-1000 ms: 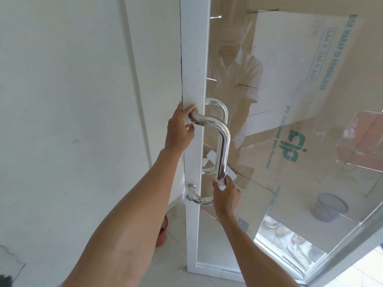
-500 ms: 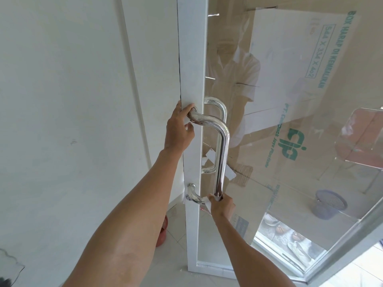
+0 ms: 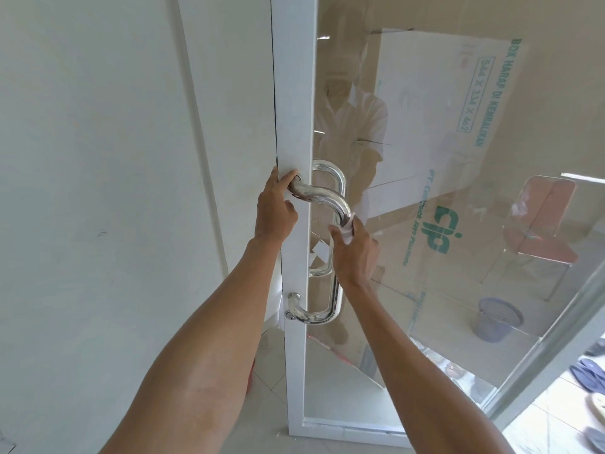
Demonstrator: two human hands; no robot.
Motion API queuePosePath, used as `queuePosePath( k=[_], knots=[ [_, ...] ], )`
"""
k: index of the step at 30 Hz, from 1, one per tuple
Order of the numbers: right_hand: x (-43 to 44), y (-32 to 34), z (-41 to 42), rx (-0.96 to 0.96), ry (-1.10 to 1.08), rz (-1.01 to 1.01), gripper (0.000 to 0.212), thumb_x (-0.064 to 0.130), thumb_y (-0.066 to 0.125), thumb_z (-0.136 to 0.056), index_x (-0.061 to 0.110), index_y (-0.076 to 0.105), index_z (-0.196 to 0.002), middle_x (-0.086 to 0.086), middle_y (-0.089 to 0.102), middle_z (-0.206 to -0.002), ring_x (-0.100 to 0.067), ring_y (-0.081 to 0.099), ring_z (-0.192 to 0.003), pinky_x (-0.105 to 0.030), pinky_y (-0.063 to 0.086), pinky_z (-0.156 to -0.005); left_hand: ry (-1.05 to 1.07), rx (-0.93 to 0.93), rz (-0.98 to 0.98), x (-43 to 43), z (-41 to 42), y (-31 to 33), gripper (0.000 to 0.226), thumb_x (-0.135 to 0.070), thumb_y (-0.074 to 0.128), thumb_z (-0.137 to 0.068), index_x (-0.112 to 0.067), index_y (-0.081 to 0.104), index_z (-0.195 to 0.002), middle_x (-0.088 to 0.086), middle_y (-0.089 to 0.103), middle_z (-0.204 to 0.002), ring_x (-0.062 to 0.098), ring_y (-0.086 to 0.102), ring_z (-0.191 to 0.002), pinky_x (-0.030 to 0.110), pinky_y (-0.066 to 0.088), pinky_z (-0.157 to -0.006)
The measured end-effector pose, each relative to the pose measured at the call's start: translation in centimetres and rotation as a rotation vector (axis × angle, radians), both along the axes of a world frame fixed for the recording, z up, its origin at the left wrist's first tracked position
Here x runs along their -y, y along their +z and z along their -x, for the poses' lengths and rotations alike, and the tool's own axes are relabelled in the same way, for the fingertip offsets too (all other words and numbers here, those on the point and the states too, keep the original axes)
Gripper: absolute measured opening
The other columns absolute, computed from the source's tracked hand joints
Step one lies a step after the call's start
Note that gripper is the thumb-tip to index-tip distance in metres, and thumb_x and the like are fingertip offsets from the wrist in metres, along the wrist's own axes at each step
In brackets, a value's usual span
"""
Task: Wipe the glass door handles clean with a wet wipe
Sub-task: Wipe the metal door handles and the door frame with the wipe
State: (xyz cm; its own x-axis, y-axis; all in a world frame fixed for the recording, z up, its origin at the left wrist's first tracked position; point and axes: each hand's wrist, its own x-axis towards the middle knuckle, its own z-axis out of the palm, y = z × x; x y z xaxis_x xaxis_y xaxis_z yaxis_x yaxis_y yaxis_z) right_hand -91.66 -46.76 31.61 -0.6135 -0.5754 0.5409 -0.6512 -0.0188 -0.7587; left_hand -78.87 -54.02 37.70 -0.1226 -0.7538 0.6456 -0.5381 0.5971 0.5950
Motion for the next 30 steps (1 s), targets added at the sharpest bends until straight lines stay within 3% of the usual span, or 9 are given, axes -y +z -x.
queuePosePath(
  k=[3,6,8,11,14,17,21,26,30],
  knots=[
    [0.0,1.8,0.2,-0.046,-0.003,-0.005,0.025,0.04,0.064,-0.087,0.022,0.048,-0.079,0.01,0.046,-0.052,-0.009,0.043,-0.048,-0.027,0.029,-0.052,-0.012,-0.043,-0.002,-0.2,0.3,0.2,0.067,0.02,0.05,-0.082,-0.012,0.051,-0.141,0.015,0.038,-0.153,0.027,0.036,-0.142,0.038,0.033,-0.116],
    [-0.8,0.1,0.4,-0.036,0.027,-0.074,0.029,0.04,0.065,-0.087,0.013,0.054,-0.087,0.007,0.045,-0.056,-0.018,0.044,-0.054,-0.028,0.033,-0.055,-0.028,-0.081,-0.006,-0.3,0.4,0.2,0.065,0.021,0.048,-0.081,-0.01,0.052,-0.139,0.015,0.042,-0.15,0.027,0.04,-0.14,0.039,0.036,-0.114],
    [-1.6,-1.7,0.4,-0.013,0.045,-0.16,0.032,0.041,0.067,-0.086,0.014,0.051,-0.081,0.009,0.045,-0.057,-0.018,0.046,-0.057,-0.026,0.029,-0.049,-0.036,-0.086,-0.004,-0.3,0.3,0.1,0.064,0.021,0.048,-0.082,-0.009,0.052,-0.139,0.014,0.041,-0.151,0.027,0.04,-0.14,0.04,0.037,-0.113],
    [-2.6,-2.5,0.4,-0.016,0.045,-0.251,0.031,0.043,0.068,-0.084,0.017,0.052,-0.08,0.007,0.057,-0.068,-0.017,0.05,-0.063,-0.028,0.028,-0.055,-0.041,-0.057,0.006,-0.3,0.0,0.0,0.064,0.02,0.05,-0.084,-0.011,0.05,-0.14,0.014,0.039,-0.152,0.027,0.037,-0.142,0.039,0.034,-0.115],
    [-2.1,0.6,0.4,-0.037,0.046,-0.155,0.027,0.039,0.07,-0.083,0.015,0.056,-0.082,0.003,0.061,-0.069,-0.018,0.052,-0.058,-0.027,0.035,-0.053,-0.04,-0.031,0.013,-0.3,-0.3,0.0,0.065,0.02,0.049,-0.084,-0.012,0.05,-0.141,0.014,0.038,-0.153,0.027,0.037,-0.142,0.038,0.031,-0.117],
    [-0.9,5.5,-0.1,-0.204,0.024,-0.066,0.017,0.031,0.07,-0.082,0.022,0.066,-0.096,-0.001,0.067,-0.071,-0.023,0.059,-0.063,-0.03,0.043,-0.057,-0.025,-0.036,0.03,-0.4,-0.1,-0.2,0.062,0.019,0.049,-0.087,-0.011,0.05,-0.141,0.015,0.039,-0.152,0.027,0.035,-0.143,0.033,0.024,-0.119],
    [-0.5,7.4,-0.4,-0.469,-0.013,-0.15,0.009,0.024,0.069,-0.081,0.02,0.063,-0.086,-0.001,0.064,-0.067,-0.028,0.061,-0.065,-0.028,0.032,-0.054,-0.007,-0.003,0.039,-0.4,-0.2,0.0,0.062,0.016,0.051,-0.088,-0.013,0.048,-0.142,0.017,0.036,-0.154,0.029,0.035,-0.142,0.033,0.024,-0.118],
    [-1.9,4.5,1.8,-0.282,0.036,-0.201,0.032,0.045,0.069,-0.082,0.015,0.062,-0.089,-0.005,0.069,-0.078,-0.025,0.061,-0.069,-0.031,0.041,-0.058,-0.02,0.019,0.011,-0.5,-0.4,0.3,0.064,0.016,0.053,-0.088,-0.013,0.047,-0.144,0.016,0.034,-0.155,0.03,0.036,-0.142,0.035,0.026,-0.118],
    [-1.7,5.4,1.0,-0.341,0.003,-0.16,0.028,0.042,0.067,-0.084,0.019,0.065,-0.1,-0.005,0.071,-0.083,-0.028,0.064,-0.075,-0.037,0.051,-0.064,-0.024,0.03,0.013,-0.5,-0.5,0.2,0.064,0.017,0.052,-0.087,-0.013,0.047,-0.143,0.017,0.035,-0.154,0.03,0.037,-0.141,0.035,0.025,-0.119]
  ],
)
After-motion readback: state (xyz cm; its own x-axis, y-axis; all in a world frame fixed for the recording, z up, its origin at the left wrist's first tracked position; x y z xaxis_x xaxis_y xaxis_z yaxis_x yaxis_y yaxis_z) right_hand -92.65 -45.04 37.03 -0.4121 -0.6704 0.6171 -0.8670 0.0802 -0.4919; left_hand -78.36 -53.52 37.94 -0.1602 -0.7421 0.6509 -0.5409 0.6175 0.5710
